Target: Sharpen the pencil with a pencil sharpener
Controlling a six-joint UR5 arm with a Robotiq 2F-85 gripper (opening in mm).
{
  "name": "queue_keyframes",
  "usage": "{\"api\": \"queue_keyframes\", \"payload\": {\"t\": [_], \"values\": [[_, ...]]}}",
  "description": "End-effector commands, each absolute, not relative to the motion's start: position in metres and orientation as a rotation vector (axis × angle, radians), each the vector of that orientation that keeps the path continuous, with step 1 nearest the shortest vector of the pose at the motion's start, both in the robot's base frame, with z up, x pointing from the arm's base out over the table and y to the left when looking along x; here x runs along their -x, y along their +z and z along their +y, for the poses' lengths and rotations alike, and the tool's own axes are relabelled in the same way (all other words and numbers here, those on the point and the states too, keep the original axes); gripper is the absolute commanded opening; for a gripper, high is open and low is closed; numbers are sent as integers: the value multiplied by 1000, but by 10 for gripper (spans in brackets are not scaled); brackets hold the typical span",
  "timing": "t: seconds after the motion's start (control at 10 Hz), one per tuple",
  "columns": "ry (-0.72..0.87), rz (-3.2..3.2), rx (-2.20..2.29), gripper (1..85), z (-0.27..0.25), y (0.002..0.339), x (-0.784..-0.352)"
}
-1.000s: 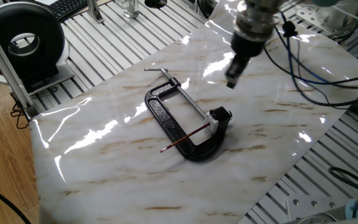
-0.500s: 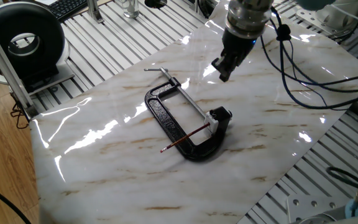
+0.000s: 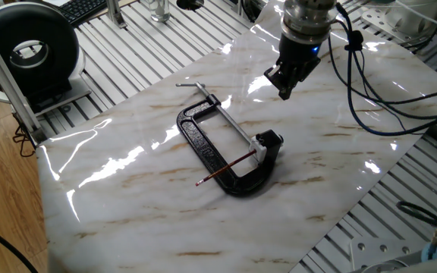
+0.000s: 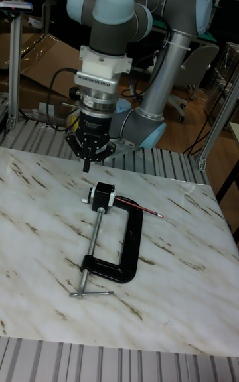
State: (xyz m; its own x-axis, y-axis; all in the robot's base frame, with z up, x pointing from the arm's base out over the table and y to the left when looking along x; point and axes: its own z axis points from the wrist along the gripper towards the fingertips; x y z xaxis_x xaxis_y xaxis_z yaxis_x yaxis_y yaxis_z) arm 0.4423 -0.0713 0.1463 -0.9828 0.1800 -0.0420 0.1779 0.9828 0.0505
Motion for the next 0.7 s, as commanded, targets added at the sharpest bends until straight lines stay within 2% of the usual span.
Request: {"api": "queue_keyframes", "payload": {"t": [0.0,0.6], "values": [[102,3071,-275,10,-81,136,-447],[67,3075,-222,10,-85,130,-449]]}}
